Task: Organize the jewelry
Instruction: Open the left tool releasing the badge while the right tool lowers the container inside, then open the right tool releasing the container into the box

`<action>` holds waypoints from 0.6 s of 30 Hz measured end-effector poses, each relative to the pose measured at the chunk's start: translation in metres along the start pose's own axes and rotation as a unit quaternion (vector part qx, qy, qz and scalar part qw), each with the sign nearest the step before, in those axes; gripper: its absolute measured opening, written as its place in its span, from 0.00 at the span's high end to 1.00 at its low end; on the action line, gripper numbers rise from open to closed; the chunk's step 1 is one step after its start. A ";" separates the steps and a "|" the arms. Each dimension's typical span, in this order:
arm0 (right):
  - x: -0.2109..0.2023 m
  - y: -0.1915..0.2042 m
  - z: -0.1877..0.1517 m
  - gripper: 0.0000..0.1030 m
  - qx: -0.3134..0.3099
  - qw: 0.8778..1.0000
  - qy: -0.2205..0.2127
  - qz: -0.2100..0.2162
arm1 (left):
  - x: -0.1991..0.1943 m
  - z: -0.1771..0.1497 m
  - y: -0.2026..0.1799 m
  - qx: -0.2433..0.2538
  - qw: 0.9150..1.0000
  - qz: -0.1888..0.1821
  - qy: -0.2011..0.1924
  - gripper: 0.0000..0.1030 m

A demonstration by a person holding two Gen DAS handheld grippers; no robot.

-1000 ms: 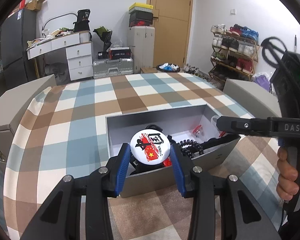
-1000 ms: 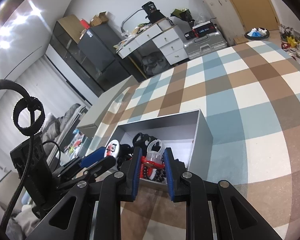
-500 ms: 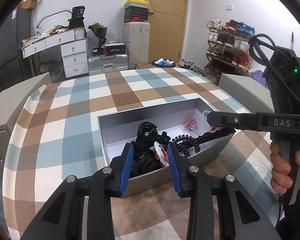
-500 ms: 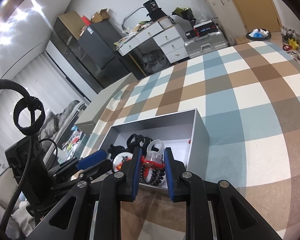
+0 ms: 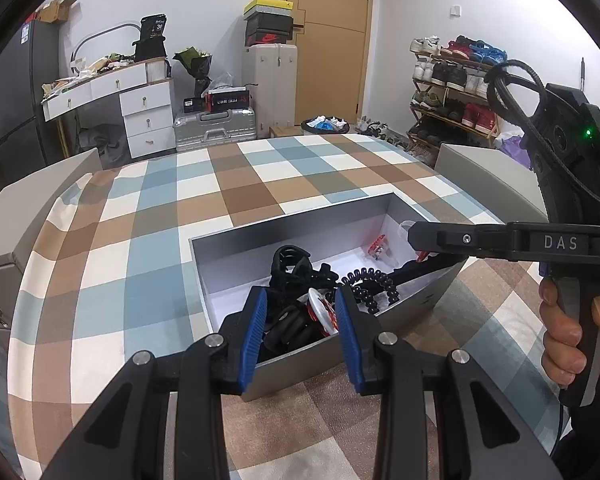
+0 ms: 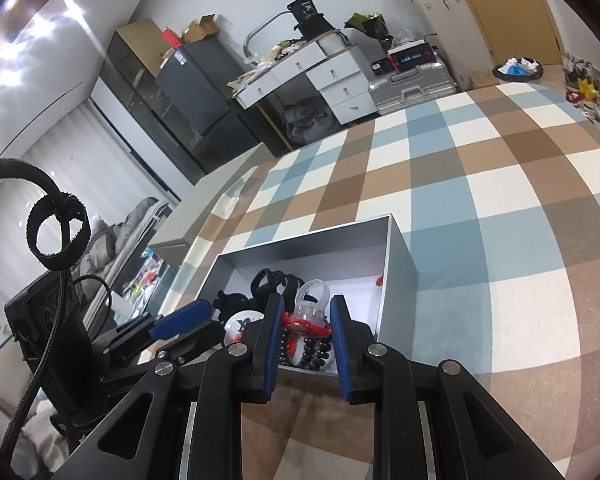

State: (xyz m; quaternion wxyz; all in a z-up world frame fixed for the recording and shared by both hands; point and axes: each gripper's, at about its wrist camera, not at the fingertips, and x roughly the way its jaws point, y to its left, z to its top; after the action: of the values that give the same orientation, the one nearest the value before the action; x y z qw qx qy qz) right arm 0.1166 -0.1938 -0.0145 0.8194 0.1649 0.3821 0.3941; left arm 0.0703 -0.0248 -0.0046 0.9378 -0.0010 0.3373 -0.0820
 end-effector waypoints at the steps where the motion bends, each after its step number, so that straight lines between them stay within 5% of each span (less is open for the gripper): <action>1: 0.000 0.000 0.000 0.77 0.002 1.000 0.000 0.002 | 0.000 0.000 0.000 -0.001 1.000 -0.001 0.000 0.71; 15: -0.007 0.001 0.001 0.70 -0.004 1.000 -0.006 0.004 | 0.000 0.000 0.003 -0.008 1.000 0.004 -0.001 0.71; 18: -0.009 0.003 0.002 0.57 -0.010 1.000 -0.009 0.002 | -0.001 -0.001 0.002 -0.007 1.000 0.009 -0.005 0.71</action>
State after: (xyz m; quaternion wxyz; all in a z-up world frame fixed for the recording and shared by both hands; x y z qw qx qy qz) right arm 0.1128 -0.1989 -0.0074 0.8237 0.1614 0.3705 0.3977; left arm 0.0696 -0.0228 -0.0047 0.9403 -0.0050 0.3329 -0.0710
